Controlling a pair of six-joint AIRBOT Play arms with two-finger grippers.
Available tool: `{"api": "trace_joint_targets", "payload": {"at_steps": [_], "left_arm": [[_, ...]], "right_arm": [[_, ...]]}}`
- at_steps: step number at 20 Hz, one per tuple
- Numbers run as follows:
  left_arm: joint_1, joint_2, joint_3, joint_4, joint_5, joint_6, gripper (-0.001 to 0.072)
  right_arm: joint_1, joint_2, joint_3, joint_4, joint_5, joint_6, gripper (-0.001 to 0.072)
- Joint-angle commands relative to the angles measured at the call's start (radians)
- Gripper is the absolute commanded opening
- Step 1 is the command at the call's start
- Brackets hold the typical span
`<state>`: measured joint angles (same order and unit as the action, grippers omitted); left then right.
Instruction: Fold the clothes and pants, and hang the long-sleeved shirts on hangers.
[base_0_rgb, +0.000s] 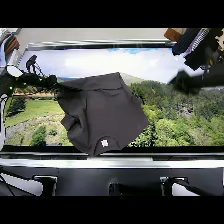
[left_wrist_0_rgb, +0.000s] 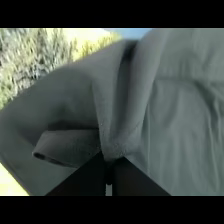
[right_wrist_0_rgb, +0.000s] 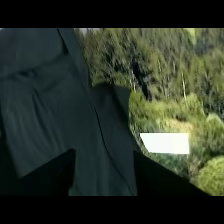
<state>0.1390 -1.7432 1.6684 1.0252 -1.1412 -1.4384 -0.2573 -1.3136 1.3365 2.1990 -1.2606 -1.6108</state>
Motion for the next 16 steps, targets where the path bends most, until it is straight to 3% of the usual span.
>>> {"api": "trace_joint_targets", "payload": {"at_steps": [1,4,5,8,11,16], "left_arm": [[0.003,0.001,0.002,-0.001,-0.073,-0.002,0.0017],[0.000,0.001,0.002,-0.002,-0.083,-0.002,0.0016],[0.001,0.001,0.002,-0.003,-0.083,-0.002,0.0016],[0.001,0.001,0.002,-0.003,-0.083,-0.002,0.0016],[0.001,0.001,0.002,-0.003,-0.083,-0.002,0.0017],[0.001,0.001,0.002,-0.003,-0.082,-0.002,0.0017]], "right_arm": [[-0.010,0.223,-0.492,0.171,0.031,-0.028,0.0525],[0.140,0.300,-0.754,0.225,0.118,-0.011,0.0566],[0.195,0.299,-0.796,0.226,0.161,0.020,0.0619],[0.351,0.299,-0.833,0.225,0.324,0.079,0.0622],[0.414,0.275,-0.833,0.185,0.443,0.203,0.0622],[0.414,0.182,-0.833,0.202,0.510,0.207,0.0601]]}}
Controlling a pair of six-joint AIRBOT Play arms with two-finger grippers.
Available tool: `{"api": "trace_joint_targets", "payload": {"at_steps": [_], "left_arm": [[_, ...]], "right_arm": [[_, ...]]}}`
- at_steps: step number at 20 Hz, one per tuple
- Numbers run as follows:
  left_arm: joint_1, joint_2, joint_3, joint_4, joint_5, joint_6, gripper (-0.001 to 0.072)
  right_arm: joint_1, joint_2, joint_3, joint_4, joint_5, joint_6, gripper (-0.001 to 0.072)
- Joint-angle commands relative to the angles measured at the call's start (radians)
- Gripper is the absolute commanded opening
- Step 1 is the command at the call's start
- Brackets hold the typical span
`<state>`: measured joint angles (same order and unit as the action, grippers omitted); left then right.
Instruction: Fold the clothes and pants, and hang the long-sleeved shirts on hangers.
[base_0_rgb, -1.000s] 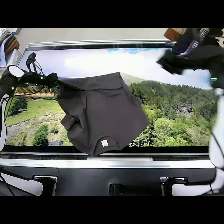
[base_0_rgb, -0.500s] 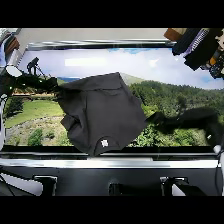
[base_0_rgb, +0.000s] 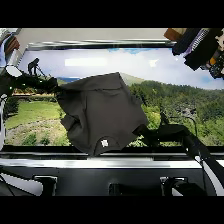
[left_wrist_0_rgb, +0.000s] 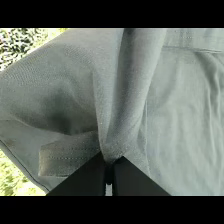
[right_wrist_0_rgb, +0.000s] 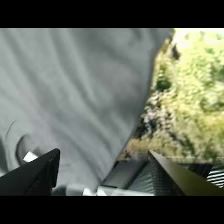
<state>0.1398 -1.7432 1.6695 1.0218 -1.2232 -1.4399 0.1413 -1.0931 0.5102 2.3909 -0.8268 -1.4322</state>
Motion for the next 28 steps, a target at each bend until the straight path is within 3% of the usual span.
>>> {"api": "trace_joint_targets", "payload": {"at_steps": [1,5,8,9,10,13,16,19,23,26,27,28], "left_arm": [[0.000,0.000,0.000,0.000,0.000,0.000,0.0017],[0.000,-0.003,0.000,0.000,0.000,0.000,0.0017],[0.000,-0.003,0.000,0.000,0.005,0.000,0.0017],[0.000,-0.003,0.000,0.000,0.009,0.000,0.0017],[0.000,-0.003,0.000,0.000,0.009,0.000,0.0017],[0.004,-0.002,0.000,0.000,0.001,0.000,0.0017],[0.011,-0.002,0.000,0.005,-0.055,-0.005,0.0017],[0.008,-0.002,-0.001,0.019,-0.117,-0.034,0.0017],[-0.019,-0.003,-0.016,0.031,-0.146,-0.061,0.0016],[-0.043,-0.003,-0.059,0.030,-0.146,-0.064,0.0017],[-0.050,-0.003,-0.073,0.030,-0.146,-0.064,0.0017],[-0.054,-0.002,-0.081,0.030,-0.146,-0.064,0.0016]], "right_arm": [[0.015,-0.046,-0.006,0.026,0.100,0.024,0.0570],[0.015,-0.070,-0.006,0.052,0.172,0.034,0.0522],[0.015,-0.082,-0.006,0.062,0.200,0.030,0.0270],[0.015,-0.082,-0.003,0.062,0.213,0.025,0.0095],[0.015,-0.082,0.008,0.062,0.225,0.015,0.0044],[-0.046,-0.082,0.138,0.013,0.191,0.016,0.0043],[-0.233,-0.102,0.372,-0.077,0.163,0.047,0.0042],[-0.371,-0.242,0.656,-0.100,0.155,0.061,0.0043],[-0.309,-0.538,0.938,-0.095,0.155,0.094,0.0043],[-0.227,-0.696,1.020,-0.065,0.190,0.137,0.0048],[-0.214,-0.714,1.020,-0.038,0.196,0.138,0.0121],[-0.214,-0.715,1.020,-0.018,0.187,0.143,0.0271]]}}
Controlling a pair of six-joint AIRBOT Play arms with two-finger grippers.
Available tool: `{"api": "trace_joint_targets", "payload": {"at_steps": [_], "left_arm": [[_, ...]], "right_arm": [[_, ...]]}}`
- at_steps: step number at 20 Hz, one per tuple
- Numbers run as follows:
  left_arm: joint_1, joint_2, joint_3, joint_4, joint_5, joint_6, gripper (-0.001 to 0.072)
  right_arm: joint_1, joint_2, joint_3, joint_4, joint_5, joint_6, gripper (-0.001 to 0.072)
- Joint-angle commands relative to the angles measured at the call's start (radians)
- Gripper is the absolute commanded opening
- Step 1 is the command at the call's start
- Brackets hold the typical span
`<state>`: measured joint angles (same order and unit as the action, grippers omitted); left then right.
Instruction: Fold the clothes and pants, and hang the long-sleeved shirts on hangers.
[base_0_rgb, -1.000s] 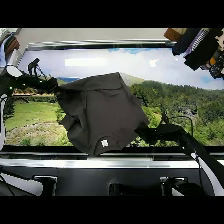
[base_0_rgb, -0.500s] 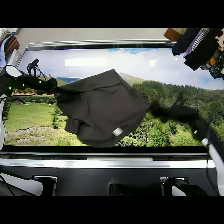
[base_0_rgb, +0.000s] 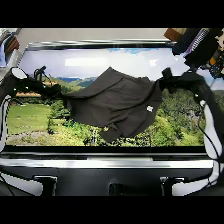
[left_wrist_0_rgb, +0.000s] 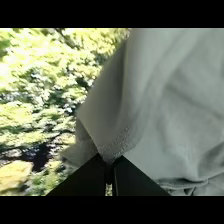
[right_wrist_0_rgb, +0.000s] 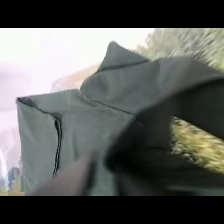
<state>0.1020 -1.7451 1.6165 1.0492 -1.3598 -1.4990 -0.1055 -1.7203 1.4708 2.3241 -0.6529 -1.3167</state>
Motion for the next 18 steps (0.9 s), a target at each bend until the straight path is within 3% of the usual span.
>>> {"api": "trace_joint_targets", "payload": {"at_steps": [1,5,8,13,18], "left_arm": [[-0.016,0.000,-0.029,0.002,-0.010,-0.005,0.0017],[0.002,0.012,-0.028,0.002,-0.010,-0.005,0.0017],[0.009,0.022,-0.029,0.002,-0.010,-0.003,0.0016],[0.006,0.024,-0.029,0.002,-0.010,-0.004,0.0016],[0.006,0.024,-0.029,0.002,-0.010,-0.004,0.0017]], "right_arm": [[0.016,-0.070,0.059,0.073,-0.023,0.019,0.0378],[-0.167,0.103,0.057,0.038,-0.403,-0.222,0.0435],[-0.247,0.256,-0.084,-0.108,-0.585,-0.243,0.0541],[-0.082,0.521,-0.695,0.091,-0.429,-0.266,0.0541],[0.229,0.587,-0.893,0.103,-0.241,-0.148,0.0538]]}}
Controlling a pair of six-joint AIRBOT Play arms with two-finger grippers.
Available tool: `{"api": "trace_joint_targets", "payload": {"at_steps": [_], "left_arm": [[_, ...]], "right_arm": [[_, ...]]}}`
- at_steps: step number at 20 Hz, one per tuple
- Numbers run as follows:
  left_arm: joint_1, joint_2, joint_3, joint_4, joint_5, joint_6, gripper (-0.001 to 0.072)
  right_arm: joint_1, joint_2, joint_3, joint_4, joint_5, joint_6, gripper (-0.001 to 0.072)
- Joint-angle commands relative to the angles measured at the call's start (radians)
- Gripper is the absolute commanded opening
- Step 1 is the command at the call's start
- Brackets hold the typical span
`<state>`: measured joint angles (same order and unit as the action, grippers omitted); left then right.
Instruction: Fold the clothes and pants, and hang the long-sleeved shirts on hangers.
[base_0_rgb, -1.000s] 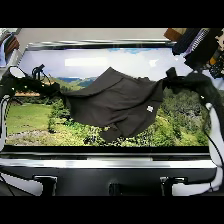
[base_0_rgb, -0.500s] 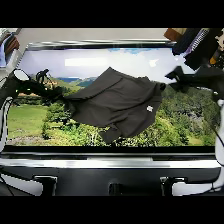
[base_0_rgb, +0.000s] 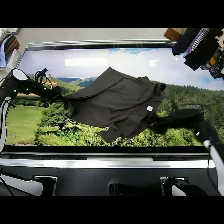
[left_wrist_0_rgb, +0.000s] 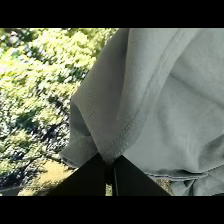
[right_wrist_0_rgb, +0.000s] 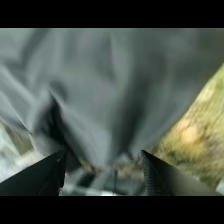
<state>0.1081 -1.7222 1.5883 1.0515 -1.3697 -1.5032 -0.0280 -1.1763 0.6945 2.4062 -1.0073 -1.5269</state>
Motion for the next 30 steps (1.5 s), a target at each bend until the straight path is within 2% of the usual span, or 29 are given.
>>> {"api": "trace_joint_targets", "payload": {"at_steps": [1,4,7,11,13,14,15,18,22,27,30], "left_arm": [[0.000,0.001,0.000,0.000,0.000,0.000,0.0017],[0.000,0.000,0.000,0.000,0.000,0.000,0.0017],[0.000,0.000,0.000,0.000,0.000,0.000,0.0017],[0.000,0.000,0.000,0.000,0.001,0.002,0.0017],[0.000,0.000,0.000,0.000,0.001,0.003,0.0017],[0.001,0.000,0.000,0.000,0.001,0.003,0.0017],[0.001,0.000,0.000,0.000,0.001,0.003,0.0017],[0.001,0.008,0.000,-0.001,0.001,0.004,0.0017],[0.035,0.128,0.037,-0.062,0.026,0.028,0.0016],[0.153,0.517,0.163,-0.079,0.206,0.027,0.0016],[0.217,0.770,0.167,-0.052,0.307,-0.030,0.0017]], "right_arm": [[0.210,0.043,-0.122,0.009,0.168,0.121,0.0537],[0.307,0.015,-0.125,-0.043,0.250,0.239,0.0536],[0.343,-0.034,-0.125,-0.040,0.275,0.253,0.0534],[0.351,-0.049,-0.125,-0.038,0.382,0.282,0.0511],[0.350,-0.054,-0.124,-0.038,0.448,0.317,0.0434],[0.350,-0.054,-0.124,-0.034,0.478,0.329,0.0271],[0.351,-0.054,-0.122,-0.034,0.495,0.332,0.0053],[0.348,-0.017,-0.094,-0.035,0.508,0.325,0.0042],[0.320,0.183,0.089,-0.037,0.475,0.266,0.0041],[0.179,0.429,0.568,-0.055,0.285,0.190,0.0042],[0.162,0.492,0.850,-0.091,0.207,0.177,0.0042]]}}
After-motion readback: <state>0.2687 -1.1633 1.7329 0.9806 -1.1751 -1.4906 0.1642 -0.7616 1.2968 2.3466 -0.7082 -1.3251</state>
